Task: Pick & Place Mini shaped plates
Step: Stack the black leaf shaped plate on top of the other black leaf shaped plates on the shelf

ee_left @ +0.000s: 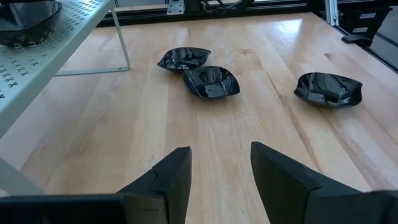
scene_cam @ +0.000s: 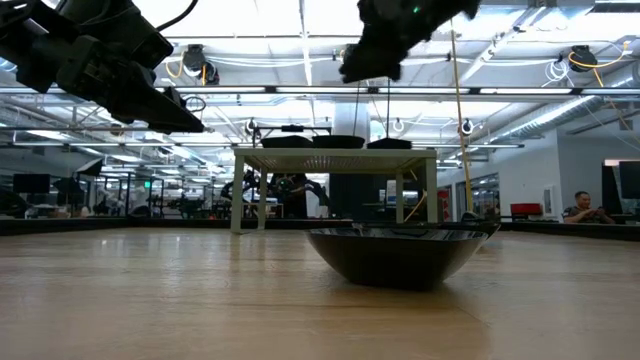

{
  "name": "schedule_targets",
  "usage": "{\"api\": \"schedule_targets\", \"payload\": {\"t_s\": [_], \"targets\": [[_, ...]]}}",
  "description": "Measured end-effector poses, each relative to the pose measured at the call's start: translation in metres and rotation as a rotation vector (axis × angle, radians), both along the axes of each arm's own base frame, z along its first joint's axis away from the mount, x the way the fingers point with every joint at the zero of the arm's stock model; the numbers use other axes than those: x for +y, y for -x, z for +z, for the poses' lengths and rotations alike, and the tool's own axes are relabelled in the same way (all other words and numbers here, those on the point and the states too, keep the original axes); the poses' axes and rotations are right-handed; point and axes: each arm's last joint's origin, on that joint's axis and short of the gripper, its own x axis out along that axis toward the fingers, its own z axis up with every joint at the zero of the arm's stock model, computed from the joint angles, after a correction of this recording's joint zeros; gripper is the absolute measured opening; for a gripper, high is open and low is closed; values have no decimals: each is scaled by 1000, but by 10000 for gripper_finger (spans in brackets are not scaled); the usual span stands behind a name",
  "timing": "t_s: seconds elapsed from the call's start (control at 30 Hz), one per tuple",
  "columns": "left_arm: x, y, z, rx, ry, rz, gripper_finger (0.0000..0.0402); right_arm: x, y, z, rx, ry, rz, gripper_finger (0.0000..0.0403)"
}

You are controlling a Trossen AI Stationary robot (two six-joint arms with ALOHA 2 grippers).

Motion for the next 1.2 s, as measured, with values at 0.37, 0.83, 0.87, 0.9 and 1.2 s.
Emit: {"api": "schedule_targets", "payload": {"t_s": [0.37, 0.83, 0.87, 0.9, 1.2], "targets": [[0, 0, 0, -1, 4, 1, 170, 62, 46, -52, 590, -413, -434, 118], [0, 0, 0, -3, -1, 0, 170, 56, 75, -136, 687, -555, -587, 112], [0, 0, 0, -2, -1, 0, 170, 56, 77, -139, 687, -561, -597, 111], [0, 0, 0, -2, -1, 0, 170, 57, 78, -142, 688, -568, -601, 110], [0, 0, 0, -2, 0, 0, 170, 59, 76, -160, 598, -653, -543, 110]]}}
